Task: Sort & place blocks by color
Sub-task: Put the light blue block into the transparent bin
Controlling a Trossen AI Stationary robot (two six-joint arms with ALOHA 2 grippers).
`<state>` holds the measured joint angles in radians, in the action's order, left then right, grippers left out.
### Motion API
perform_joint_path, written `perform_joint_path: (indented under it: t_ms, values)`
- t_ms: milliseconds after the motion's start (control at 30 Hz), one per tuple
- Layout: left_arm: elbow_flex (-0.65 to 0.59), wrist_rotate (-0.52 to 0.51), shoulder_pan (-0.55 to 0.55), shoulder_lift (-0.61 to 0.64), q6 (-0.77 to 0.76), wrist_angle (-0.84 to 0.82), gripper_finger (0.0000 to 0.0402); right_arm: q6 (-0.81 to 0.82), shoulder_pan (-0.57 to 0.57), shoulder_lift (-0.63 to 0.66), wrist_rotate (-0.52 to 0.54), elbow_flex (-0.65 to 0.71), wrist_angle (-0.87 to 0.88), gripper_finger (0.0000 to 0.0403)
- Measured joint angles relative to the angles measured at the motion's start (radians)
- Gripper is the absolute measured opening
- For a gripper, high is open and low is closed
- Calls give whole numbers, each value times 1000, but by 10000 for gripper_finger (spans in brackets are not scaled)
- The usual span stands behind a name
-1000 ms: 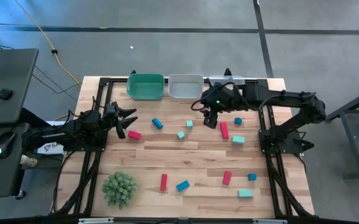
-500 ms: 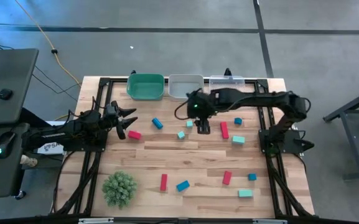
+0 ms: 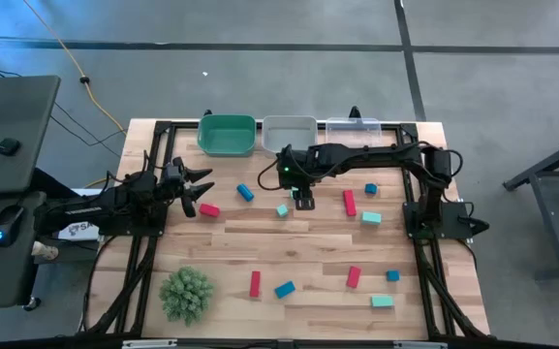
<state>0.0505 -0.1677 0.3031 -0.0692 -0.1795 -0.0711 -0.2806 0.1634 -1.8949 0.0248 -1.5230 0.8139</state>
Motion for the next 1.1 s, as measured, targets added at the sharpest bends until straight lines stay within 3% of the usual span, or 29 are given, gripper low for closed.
perform_joint_path:
  t_ms: [700,1100]
  values:
    - [0,0,0,0,-4,1,147,-12,26,-137,0,0,-21,213]
    - [0,0,0,0,-1,0,147,-14,60,-167,-63,0,-31,213]
